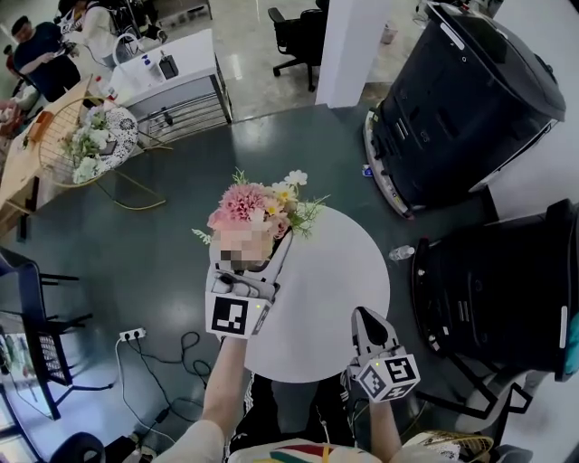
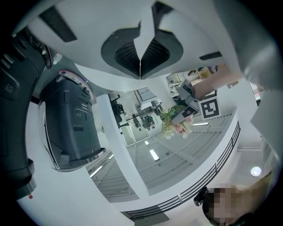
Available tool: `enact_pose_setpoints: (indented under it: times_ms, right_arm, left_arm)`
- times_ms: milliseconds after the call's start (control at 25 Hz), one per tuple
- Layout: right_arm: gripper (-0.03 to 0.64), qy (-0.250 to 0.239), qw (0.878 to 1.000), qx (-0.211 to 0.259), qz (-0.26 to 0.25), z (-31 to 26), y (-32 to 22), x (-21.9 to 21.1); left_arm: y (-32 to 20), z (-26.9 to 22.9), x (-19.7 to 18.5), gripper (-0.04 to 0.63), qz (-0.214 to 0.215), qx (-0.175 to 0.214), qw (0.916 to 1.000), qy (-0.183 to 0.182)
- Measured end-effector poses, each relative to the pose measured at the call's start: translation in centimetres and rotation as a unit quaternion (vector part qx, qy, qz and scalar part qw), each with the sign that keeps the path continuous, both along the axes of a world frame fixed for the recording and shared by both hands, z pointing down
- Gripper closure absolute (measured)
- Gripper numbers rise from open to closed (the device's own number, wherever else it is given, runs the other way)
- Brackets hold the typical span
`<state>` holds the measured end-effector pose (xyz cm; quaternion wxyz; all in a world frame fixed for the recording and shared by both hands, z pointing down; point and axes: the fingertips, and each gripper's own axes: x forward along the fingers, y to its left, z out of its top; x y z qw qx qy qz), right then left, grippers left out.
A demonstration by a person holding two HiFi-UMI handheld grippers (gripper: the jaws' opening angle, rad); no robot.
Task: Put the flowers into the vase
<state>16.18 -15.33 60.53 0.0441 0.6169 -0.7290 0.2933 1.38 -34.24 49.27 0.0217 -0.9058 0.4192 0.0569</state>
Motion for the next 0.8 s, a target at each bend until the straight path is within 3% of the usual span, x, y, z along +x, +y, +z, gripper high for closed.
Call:
enact_pose_setpoints:
  times_ms: [160,400,800]
  right_arm:
    - [0.603,-0.006,1.000,-0.004,-0.001,0.9,0.5,-0.6]
    - [0.603,-0.008,1.000,-0.006,-0.006,1.1,0.4,-1.0]
    - [0.603,-0.011,1.000,-0.004,-0.015,0.8,0.1,-2.0]
  left_arm:
    - [0.5,0.5,0.1,0.244,0.005,0.010,0.9999,0.000]
    - [0.6,1.4,0.6,0.122,0.014,-0.009,0.9997,-0.019]
    - [0.7,3.4,-0.9,0.115,-0.003,-0.052,0.9986,0.000]
